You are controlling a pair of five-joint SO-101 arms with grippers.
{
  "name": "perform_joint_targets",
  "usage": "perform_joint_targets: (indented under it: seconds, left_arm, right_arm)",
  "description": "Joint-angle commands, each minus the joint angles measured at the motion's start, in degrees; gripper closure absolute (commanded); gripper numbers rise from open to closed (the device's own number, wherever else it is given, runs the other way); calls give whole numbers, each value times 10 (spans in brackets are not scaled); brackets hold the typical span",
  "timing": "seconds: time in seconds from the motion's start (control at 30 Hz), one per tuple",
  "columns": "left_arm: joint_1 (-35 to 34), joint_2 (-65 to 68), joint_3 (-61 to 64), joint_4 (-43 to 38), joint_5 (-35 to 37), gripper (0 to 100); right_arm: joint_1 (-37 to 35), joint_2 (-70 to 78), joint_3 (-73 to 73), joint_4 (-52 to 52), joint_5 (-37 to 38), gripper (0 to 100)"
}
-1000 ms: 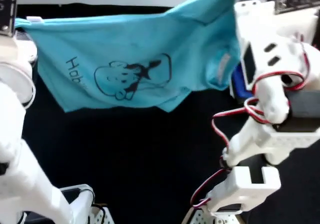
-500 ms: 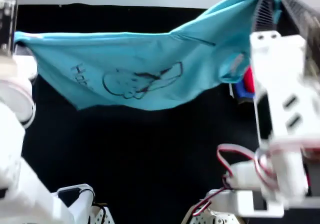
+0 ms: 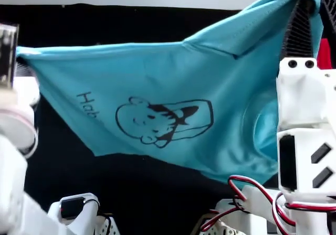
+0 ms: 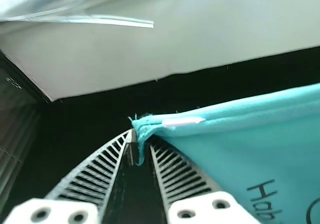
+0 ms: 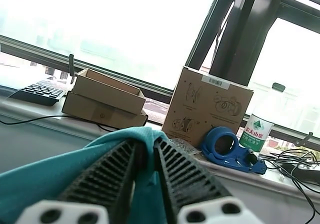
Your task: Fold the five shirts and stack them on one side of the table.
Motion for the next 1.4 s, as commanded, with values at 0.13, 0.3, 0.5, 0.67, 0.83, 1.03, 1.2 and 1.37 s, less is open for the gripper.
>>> perform_joint_targets:
  seconds: [0.13, 0.3, 0.5, 0.67, 0.83, 1.03, 1.2, 1.37]
  left_arm:
    - [2, -13, 56, -25, 2, 992]
    - [-15, -14, 16, -24, 4, 992]
    - [-23, -14, -62, -14, 4, 992]
    - [-23, -14, -117, 10, 4, 992]
    - [-23, -11, -120, 10, 3, 992]
    - [-23, -7, -2, -20, 2, 992]
    - [-23, -7, 233, -161, 1, 992]
    - [-20, -2, 422, -323, -11, 992]
  right_arm:
    - [5, -1, -5, -9, 1, 993]
    - [4, -10, -11, -8, 1, 993]
    - [4, -64, -6, 17, 1, 993]
    - [4, -81, -6, 19, 1, 993]
    - [4, -65, -4, 14, 1, 993]
    - [-26, 21, -4, 9, 1, 993]
    - [-58, 167, -4, 2, 1, 993]
    - [-61, 345, -5, -40, 1, 993]
